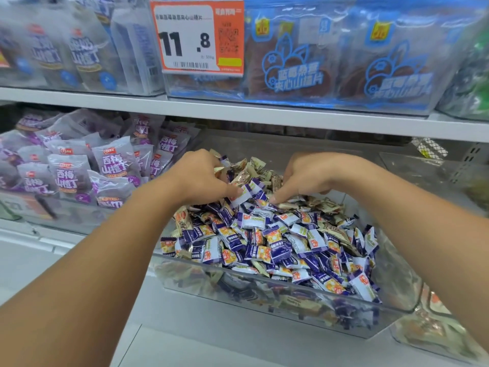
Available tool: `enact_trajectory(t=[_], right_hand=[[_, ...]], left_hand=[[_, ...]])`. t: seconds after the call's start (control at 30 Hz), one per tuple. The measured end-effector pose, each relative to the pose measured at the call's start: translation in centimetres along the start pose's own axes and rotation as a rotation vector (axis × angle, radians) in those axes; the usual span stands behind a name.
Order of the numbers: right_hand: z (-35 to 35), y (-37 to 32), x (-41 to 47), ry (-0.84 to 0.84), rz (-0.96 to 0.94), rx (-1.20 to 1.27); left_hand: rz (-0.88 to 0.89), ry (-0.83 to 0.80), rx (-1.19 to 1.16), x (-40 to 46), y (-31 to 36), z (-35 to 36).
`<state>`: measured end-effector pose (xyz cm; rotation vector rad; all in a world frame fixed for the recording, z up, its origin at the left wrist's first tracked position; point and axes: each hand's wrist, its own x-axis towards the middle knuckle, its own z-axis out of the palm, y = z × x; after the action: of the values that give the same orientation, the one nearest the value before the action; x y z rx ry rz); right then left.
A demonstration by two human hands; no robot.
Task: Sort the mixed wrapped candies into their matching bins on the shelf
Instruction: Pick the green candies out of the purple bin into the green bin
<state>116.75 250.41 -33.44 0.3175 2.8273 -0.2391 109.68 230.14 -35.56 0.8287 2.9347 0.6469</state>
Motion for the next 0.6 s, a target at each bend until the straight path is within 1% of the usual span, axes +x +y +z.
enact_trajectory(t=[0.07,0.1,0.17,0.23,0.33,0.4,0.5,0.6], right_hand=[[0.6,-0.2,0.2,-0.040,-0.032,0.002],[0.9,-0.3,0.3,-0.042,-0.039,-0.001],[0.8,-0.7,0.1,-0.021,-0.051,0.009],[0.3,-0.4,-0.2,0.019,-0.046,0.093],[-0.3,0.5,-0.2,0.079,-0.009,0.359],[-0.3,1.0,0.3,0.109,0.041,0.484],[-0.3,1.2,1.2,0.161,0.121,0.535],[-0.1,0.7,1.6,0.177,0.144,0.430]], left_hand=[[0.010,-0.096,0.041,-0.1,-0.8,-0.4],[0.022,-0.117,0.051,-0.1,-1.0,-0.4],[0.049,-0.094,0.040,-0.2,-1.3,-0.3],[0.054,-0.019,-0.034,-0.3,-1.3,-0.2],[0.016,0.145,-0.168,-0.3,-0.8,0.0],[-0.018,0.230,-0.263,-0.2,-0.4,0.2],[-0.093,0.302,-0.432,0.0,-0.1,0.5],[-0.142,0.339,-0.581,0.5,0.0,0.6]])
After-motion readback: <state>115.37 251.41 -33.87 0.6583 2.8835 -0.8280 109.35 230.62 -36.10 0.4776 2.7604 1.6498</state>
